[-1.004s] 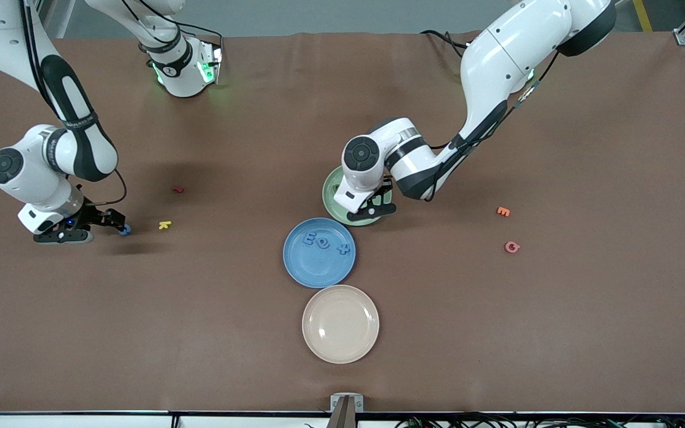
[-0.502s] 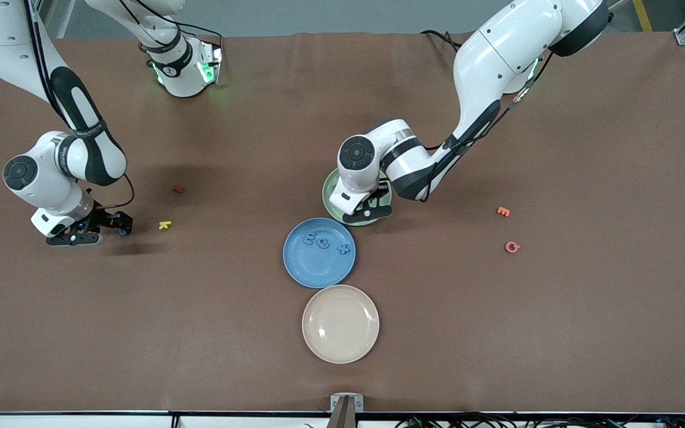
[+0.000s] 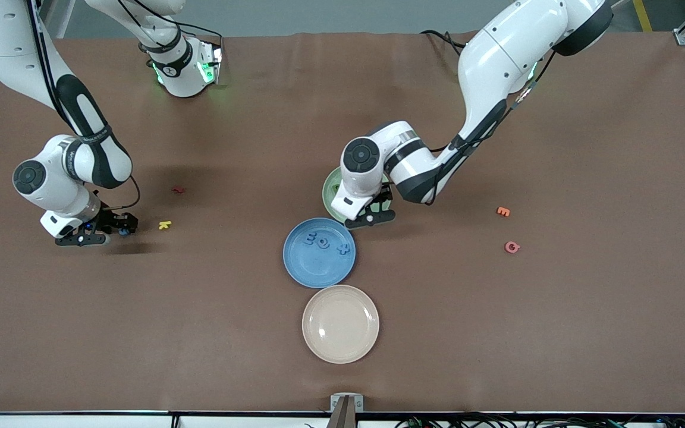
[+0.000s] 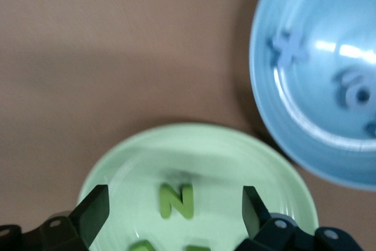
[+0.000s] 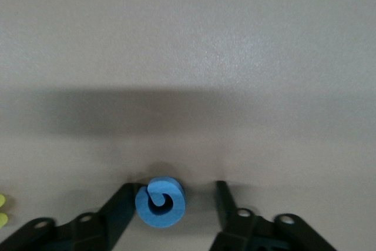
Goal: Sort letters by color into matching plates
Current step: 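Drop the blue c on the blue plate while the left gripper withdraws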
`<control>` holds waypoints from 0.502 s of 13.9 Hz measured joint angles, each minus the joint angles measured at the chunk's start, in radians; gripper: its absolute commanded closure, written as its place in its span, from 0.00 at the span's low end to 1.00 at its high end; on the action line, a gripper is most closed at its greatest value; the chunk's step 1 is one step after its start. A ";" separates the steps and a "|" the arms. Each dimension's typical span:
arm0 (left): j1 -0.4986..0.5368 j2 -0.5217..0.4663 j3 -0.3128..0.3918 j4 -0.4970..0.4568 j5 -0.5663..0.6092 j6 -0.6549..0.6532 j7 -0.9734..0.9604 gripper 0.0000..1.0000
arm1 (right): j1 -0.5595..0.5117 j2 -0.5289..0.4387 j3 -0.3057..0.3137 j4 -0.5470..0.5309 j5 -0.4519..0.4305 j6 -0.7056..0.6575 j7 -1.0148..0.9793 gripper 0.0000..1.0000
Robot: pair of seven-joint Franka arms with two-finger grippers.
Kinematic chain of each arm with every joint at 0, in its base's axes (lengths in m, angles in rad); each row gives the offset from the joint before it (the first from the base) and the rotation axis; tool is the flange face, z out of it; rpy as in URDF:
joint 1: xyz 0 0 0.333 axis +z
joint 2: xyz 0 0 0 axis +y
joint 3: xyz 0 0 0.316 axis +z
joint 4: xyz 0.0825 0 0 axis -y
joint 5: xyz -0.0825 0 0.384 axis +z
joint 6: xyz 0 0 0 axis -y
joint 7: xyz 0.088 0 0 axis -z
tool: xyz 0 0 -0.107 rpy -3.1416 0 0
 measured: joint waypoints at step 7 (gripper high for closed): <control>0.138 -0.027 -0.001 0.024 0.001 0.001 0.075 0.01 | 0.003 -0.012 0.015 0.006 0.002 -0.028 0.032 1.00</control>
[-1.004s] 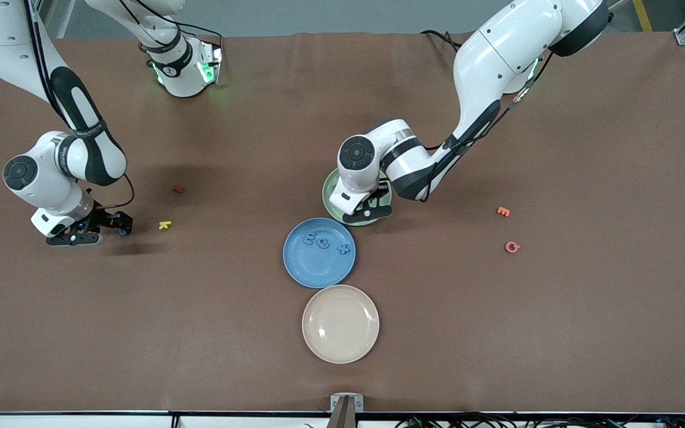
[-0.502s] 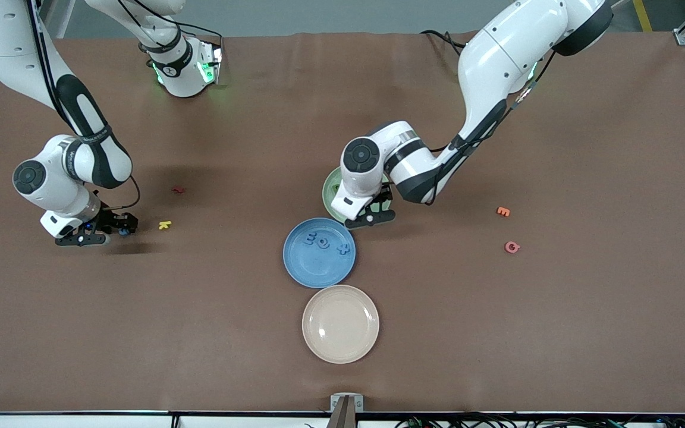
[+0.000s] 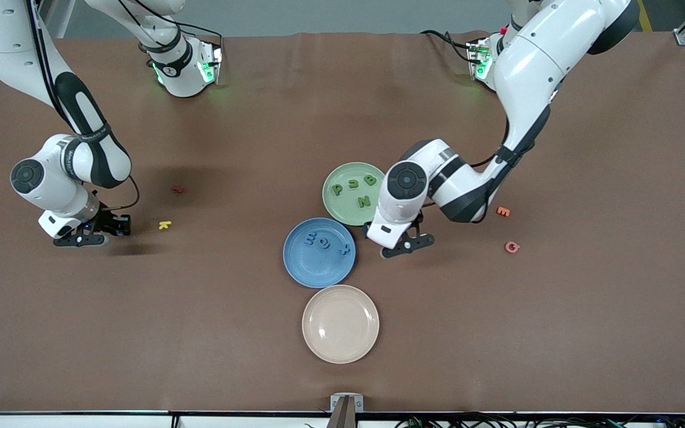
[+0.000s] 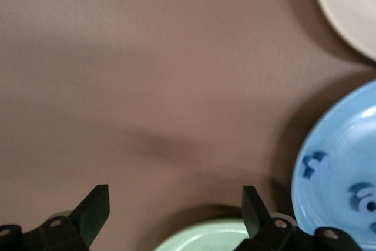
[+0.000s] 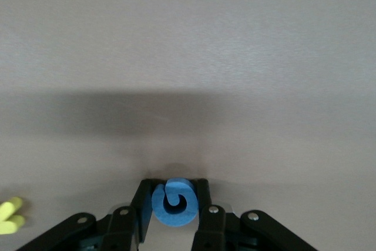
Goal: Sort letters by color into matching plates
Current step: 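Drop the blue c on the blue plate while the left gripper withdraws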
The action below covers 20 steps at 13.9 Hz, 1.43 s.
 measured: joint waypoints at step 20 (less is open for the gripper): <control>0.151 -0.431 0.467 -0.201 -0.506 -0.072 1.043 0.01 | 0.745 0.183 0.050 0.630 0.004 -0.449 1.429 1.00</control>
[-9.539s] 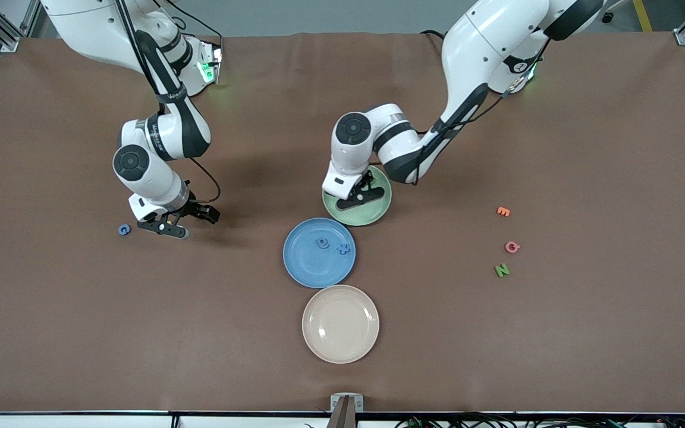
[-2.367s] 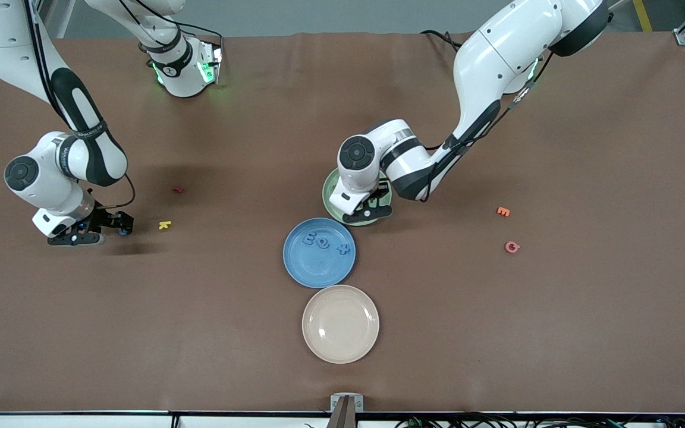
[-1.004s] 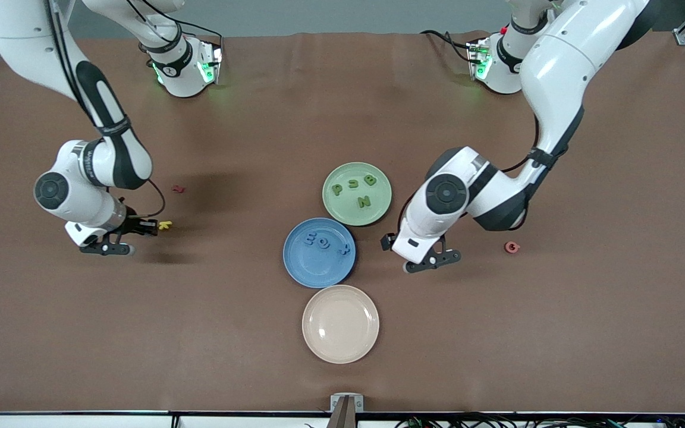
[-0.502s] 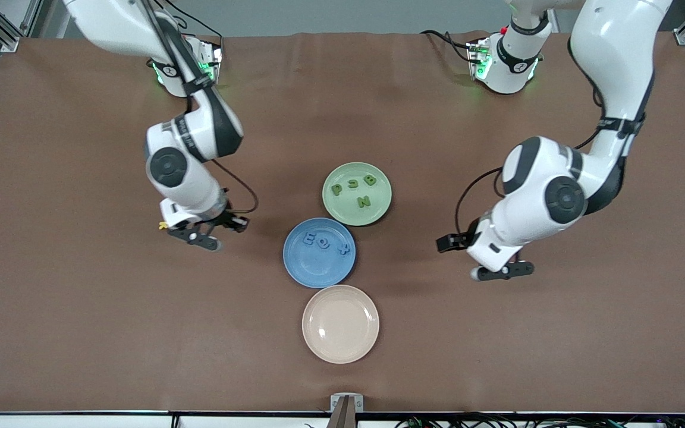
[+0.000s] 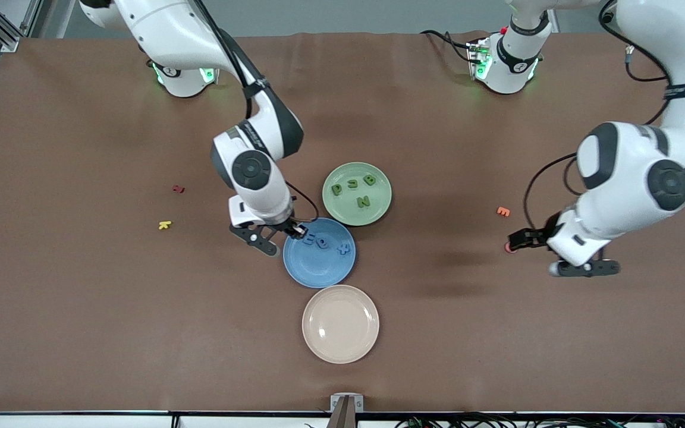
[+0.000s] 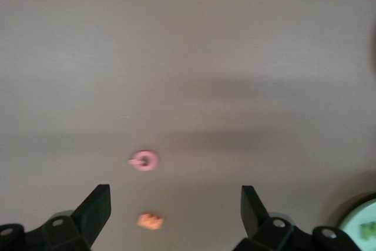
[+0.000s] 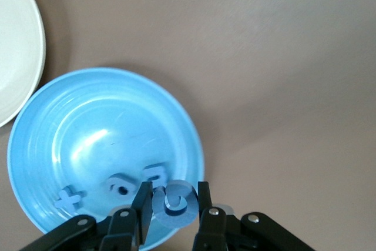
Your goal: Sort letters by color into matching plates
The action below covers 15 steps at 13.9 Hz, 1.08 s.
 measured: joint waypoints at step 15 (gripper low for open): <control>0.069 -0.270 0.051 0.068 0.008 -0.245 0.042 0.01 | 0.027 0.248 -0.016 0.324 0.000 0.006 0.088 0.02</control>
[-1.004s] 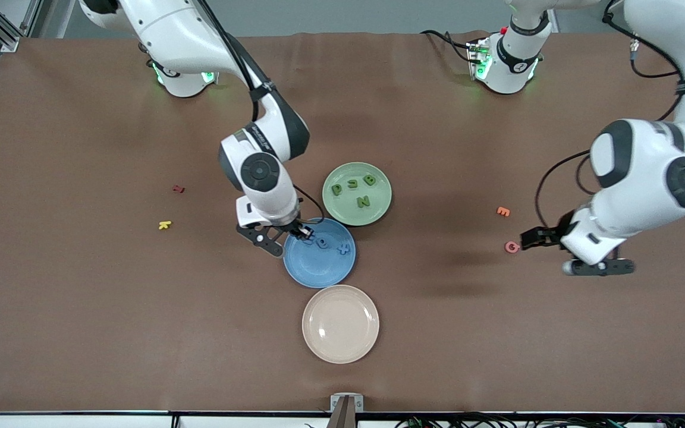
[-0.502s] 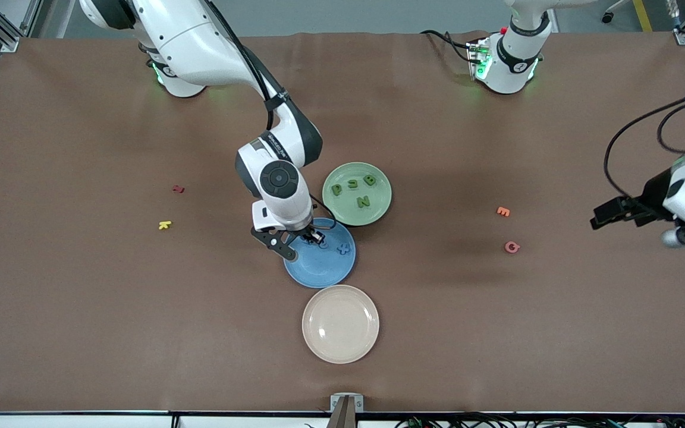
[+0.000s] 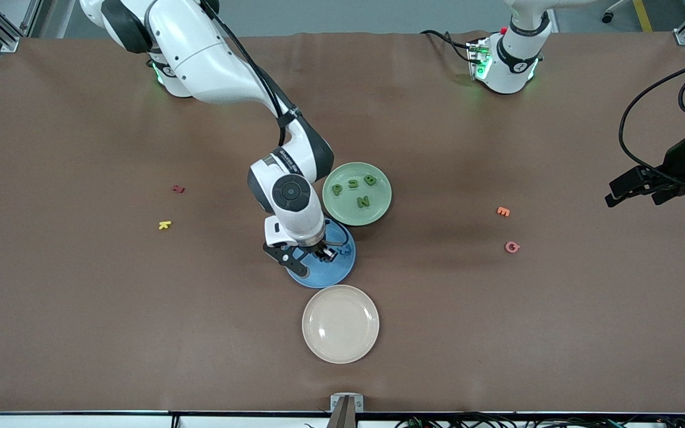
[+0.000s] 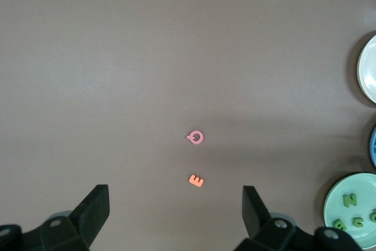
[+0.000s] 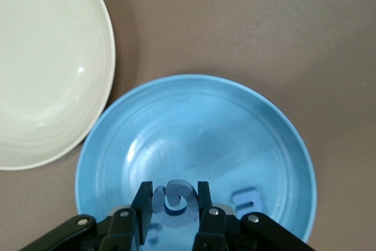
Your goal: Sort letters by color into matching plates
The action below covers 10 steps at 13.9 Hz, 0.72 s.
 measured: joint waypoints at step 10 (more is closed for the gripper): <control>-0.002 -0.007 -0.011 0.015 0.013 0.000 0.000 0.01 | -0.039 -0.018 -0.015 0.102 0.000 -0.219 -0.154 0.00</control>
